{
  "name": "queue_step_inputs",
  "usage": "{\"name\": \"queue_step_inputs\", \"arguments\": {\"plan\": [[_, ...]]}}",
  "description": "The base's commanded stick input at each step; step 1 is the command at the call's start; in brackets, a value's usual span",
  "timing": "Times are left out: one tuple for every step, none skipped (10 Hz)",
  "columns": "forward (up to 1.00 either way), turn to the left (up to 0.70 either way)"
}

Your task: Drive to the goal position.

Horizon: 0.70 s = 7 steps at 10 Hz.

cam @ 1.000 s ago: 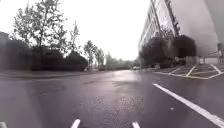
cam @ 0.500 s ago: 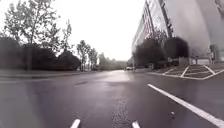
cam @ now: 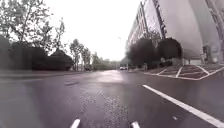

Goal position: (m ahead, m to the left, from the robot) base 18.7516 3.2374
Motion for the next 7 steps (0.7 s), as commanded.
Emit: {"name": "queue_step_inputs", "arguments": {"plan": [[0.70, -0.14], [0.70, -0.14], [0.70, -0.14], [0.70, -0.14], [0.70, -0.14], [0.70, -0.14], [0.70, -0.14]]}}
